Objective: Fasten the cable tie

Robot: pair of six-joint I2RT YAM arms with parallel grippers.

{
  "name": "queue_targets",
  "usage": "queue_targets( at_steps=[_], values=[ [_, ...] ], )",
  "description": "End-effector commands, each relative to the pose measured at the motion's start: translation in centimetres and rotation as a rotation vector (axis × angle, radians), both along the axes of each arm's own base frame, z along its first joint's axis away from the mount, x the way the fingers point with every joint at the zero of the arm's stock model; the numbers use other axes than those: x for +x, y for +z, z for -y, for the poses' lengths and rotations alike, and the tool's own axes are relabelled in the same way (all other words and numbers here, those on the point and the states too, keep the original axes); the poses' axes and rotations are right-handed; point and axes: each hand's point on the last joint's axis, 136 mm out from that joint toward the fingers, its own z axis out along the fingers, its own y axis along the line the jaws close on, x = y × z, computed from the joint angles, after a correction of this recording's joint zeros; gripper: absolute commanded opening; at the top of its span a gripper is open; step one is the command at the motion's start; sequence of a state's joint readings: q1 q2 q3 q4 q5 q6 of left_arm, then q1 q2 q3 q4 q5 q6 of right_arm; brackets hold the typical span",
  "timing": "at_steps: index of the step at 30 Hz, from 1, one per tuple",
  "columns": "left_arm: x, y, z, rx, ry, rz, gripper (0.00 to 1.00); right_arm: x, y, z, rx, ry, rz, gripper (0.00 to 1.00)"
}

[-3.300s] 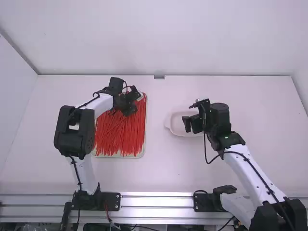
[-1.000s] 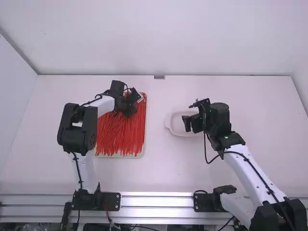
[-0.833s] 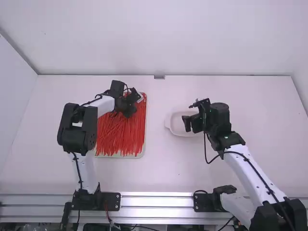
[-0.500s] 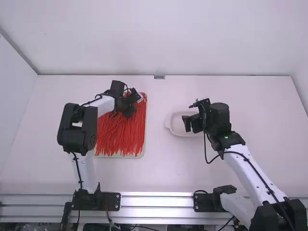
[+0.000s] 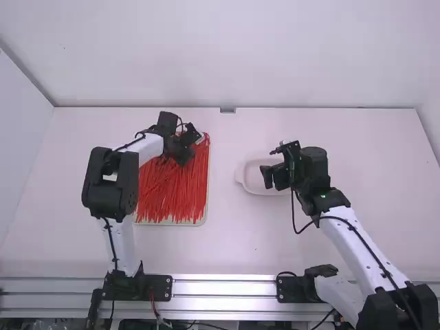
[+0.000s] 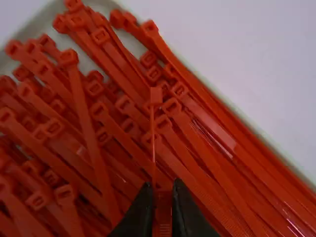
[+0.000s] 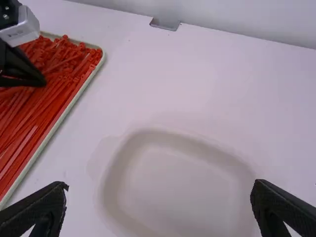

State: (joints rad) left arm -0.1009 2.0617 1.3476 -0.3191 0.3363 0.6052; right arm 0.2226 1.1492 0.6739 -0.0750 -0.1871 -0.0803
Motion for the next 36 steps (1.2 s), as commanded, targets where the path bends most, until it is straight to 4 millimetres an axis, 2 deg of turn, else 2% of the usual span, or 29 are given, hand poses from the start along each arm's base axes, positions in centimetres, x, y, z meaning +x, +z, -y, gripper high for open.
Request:
queue_targets(
  at_steps=[1, 3, 7, 13, 16, 21, 25, 36],
  values=[
    [1.1, 1.1, -0.1, -0.010, 0.015, 0.015, 0.03, 0.7, 1.2, -0.2, 0.008, -0.003, 0.022, 1.00],
    [1.3, 1.7, 0.0, -0.011, 0.014, 0.017, 0.06, 0.7, 1.2, -0.1, 0.007, -0.004, 0.022, 1.00],
    [1.7, 3.2, 0.2, -0.019, 0.009, 0.005, 0.05, 0.6, 1.1, -0.1, 0.007, -0.003, 0.018, 1.00],
    [1.8, 4.2, 0.2, -0.018, 0.010, -0.007, 0.04, 0.6, 1.0, -0.1, 0.006, -0.004, 0.017, 1.00],
    [1.8, 4.2, 0.2, -0.018, 0.010, -0.007, 0.05, 0.6, 1.0, -0.1, 0.005, -0.004, 0.015, 1.00],
    [1.5, 4.1, 0.2, -0.017, 0.010, -0.018, 0.16, 0.5, 1.0, -0.1, 0.005, -0.003, 0.013, 1.00],
    [1.4, 4.1, 0.2, -0.016, 0.009, -0.023, 0.19, 0.5, 0.9, -0.1, 0.005, -0.003, 0.011, 1.00],
    [1.4, 4.0, 0.2, -0.015, 0.010, -0.026, 0.18, 0.5, 0.9, -0.1, 0.005, -0.003, 0.011, 1.00]
  ],
)
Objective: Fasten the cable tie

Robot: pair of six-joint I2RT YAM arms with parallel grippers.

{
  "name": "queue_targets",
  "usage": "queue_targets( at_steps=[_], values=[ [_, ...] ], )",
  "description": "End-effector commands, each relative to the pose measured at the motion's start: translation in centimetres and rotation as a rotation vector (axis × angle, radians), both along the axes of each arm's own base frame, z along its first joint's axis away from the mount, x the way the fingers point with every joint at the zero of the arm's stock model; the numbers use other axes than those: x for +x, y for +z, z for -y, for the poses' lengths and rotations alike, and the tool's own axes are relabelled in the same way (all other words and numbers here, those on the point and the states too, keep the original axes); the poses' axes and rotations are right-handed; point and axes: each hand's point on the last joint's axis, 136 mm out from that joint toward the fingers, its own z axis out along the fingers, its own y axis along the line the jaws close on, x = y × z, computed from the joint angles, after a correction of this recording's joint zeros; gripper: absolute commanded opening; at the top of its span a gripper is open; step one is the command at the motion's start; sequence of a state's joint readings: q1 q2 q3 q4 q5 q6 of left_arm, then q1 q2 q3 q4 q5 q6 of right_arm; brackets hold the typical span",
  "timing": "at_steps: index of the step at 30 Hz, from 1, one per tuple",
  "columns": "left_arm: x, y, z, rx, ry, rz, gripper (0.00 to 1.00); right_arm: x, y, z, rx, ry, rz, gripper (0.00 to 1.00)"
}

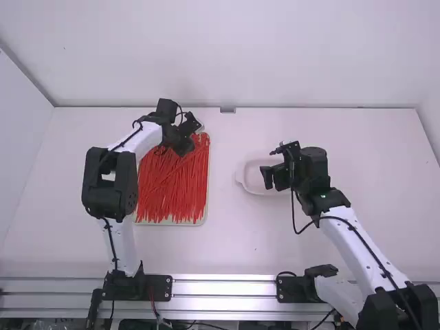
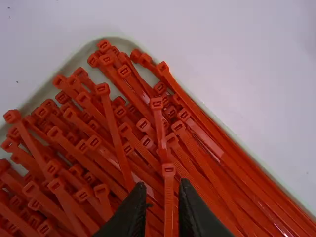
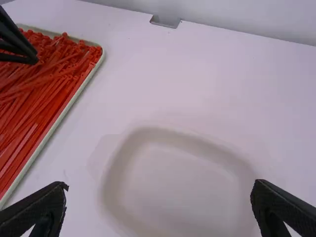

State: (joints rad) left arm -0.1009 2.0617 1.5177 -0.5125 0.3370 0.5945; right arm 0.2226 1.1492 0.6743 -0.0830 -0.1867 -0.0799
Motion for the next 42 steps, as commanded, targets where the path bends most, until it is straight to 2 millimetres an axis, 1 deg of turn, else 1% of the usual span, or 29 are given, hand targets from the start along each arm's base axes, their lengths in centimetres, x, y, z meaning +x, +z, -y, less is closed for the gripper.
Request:
queue_targets(
  at_steps=[1, 6, 8, 12, 21, 26, 29, 36, 42],
  values=[
    [0.2, 0.3, 0.0, -0.013, 0.001, 0.001, 0.18, 0.6, 1.1, -0.1, 0.006, -0.003, 0.018, 1.00],
    [-0.1, -0.2, 0.1, -0.013, 0.000, -0.010, 0.28, 0.6, 1.0, -0.1, 0.006, -0.003, 0.018, 1.00],
    [-0.4, -0.6, 0.1, -0.010, -0.007, -0.015, 0.29, 0.6, 1.0, -0.1, 0.006, -0.003, 0.018, 1.00],
    [-0.9, -1.7, 0.0, -0.009, -0.005, -0.020, 0.34, 0.6, 1.1, -0.1, 0.006, -0.003, 0.018, 1.00],
    [-1.4, -3.3, -0.1, -0.011, -0.005, -0.010, 0.34, 0.6, 1.0, -0.1, 0.006, -0.003, 0.015, 1.00],
    [-1.4, -3.6, 0.3, -0.037, -0.015, 0.006, 0.39, 0.5, 1.0, -0.1, 0.006, -0.003, 0.013, 1.00],
    [-1.3, -3.9, 0.4, -0.039, -0.015, 0.022, 0.40, 0.5, 1.0, -0.1, 0.006, -0.002, 0.013, 1.00],
    [-0.9, -3.8, 0.6, -0.041, -0.017, 0.040, 0.42, 0.5, 1.0, -0.1, 0.006, -0.002, 0.014, 1.00],
    [-0.5, -3.9, 0.6, -0.044, -0.014, 0.055, 0.42, 0.5, 1.0, -0.1, 0.006, -0.003, 0.014, 1.00]
  ],
)
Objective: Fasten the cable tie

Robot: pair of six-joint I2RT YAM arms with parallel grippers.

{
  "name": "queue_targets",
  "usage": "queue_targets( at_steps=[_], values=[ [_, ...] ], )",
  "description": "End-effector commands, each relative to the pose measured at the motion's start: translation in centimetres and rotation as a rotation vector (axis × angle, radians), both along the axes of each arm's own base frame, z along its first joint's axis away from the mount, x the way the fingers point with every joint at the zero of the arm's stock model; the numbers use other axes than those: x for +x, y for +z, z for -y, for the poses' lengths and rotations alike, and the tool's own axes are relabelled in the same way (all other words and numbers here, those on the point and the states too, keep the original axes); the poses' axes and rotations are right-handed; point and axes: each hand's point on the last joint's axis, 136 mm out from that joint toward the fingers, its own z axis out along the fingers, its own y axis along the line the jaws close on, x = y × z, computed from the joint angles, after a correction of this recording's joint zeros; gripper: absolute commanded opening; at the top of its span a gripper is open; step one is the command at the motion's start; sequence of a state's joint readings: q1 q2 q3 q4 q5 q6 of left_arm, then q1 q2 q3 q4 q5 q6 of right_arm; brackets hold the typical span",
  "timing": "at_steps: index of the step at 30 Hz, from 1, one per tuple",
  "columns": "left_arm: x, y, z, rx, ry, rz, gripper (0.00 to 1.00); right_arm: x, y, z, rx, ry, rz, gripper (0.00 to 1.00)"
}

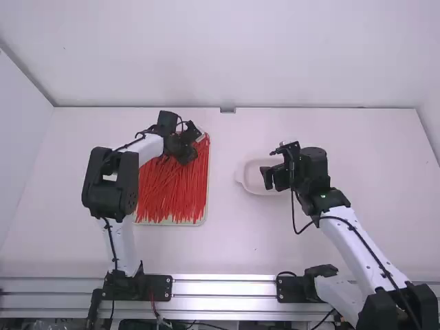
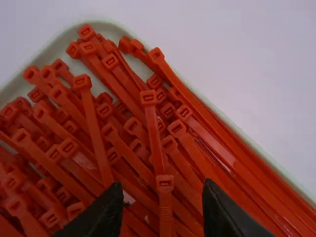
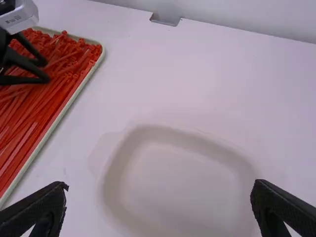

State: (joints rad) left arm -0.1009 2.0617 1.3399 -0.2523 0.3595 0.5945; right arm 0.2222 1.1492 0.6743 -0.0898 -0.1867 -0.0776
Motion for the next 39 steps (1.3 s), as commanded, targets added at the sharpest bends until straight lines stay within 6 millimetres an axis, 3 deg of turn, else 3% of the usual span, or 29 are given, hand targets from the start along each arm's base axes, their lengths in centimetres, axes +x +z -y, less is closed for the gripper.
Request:
queue_targets(
  at_steps=[1, 39],
  values=[
    [-0.40, -0.78, 0.09, -0.015, -0.003, -0.024, 0.42, 0.64, 1.09, -0.17, 0.006, -0.001, 0.021, 1.00],
    [-0.35, -1.38, 0.97, -0.034, 0.016, -0.001, 0.39, 0.59, 1.04, -0.16, 0.005, 0.000, 0.018, 1.00]
  ],
)
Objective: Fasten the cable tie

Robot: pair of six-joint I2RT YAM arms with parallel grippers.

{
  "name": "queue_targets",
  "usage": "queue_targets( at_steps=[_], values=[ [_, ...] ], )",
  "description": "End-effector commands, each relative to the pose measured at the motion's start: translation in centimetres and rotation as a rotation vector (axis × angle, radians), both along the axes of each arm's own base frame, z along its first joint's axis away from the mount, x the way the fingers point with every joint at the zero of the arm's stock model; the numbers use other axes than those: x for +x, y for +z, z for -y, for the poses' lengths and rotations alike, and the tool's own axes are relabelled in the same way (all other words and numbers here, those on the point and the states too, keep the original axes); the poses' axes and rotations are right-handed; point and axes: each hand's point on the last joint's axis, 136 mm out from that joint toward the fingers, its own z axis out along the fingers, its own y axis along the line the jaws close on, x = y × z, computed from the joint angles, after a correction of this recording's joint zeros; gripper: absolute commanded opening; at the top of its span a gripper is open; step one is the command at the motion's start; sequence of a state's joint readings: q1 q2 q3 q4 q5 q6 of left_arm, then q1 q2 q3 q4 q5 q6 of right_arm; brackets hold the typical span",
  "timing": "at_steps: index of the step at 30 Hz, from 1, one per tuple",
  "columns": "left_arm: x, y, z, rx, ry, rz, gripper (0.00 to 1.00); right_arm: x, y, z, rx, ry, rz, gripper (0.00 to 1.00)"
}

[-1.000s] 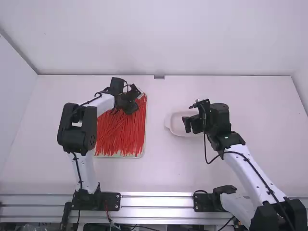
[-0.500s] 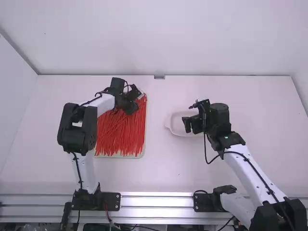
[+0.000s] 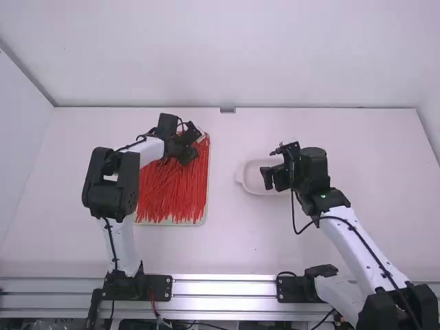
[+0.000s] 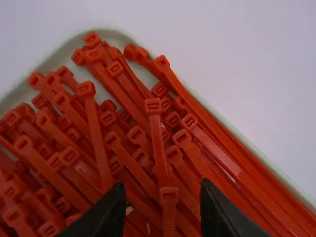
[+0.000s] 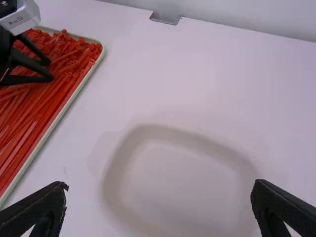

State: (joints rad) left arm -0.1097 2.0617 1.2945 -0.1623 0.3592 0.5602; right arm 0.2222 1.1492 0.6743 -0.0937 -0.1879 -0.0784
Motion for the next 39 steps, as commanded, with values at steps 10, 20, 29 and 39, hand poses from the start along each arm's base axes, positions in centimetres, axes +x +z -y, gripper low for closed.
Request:
queue_targets(
  at_steps=[10, 20, 29, 39],
  values=[
    [-0.77, -1.00, 0.53, -0.013, -0.006, -0.038, 0.36, 0.66, 1.11, -0.16, 0.006, -0.002, 0.022, 1.00],
    [-0.89, -1.25, 0.49, -0.013, -0.006, -0.036, 0.27, 0.67, 1.11, -0.15, 0.006, -0.002, 0.022, 1.00],
    [-0.92, -1.26, 0.49, -0.013, -0.006, -0.037, 0.22, 0.66, 1.11, -0.16, 0.006, -0.002, 0.022, 1.00],
    [-1.09, -1.41, 0.48, -0.013, -0.006, -0.042, 0.19, 0.66, 1.11, -0.16, 0.006, -0.002, 0.022, 1.00]
  ],
)
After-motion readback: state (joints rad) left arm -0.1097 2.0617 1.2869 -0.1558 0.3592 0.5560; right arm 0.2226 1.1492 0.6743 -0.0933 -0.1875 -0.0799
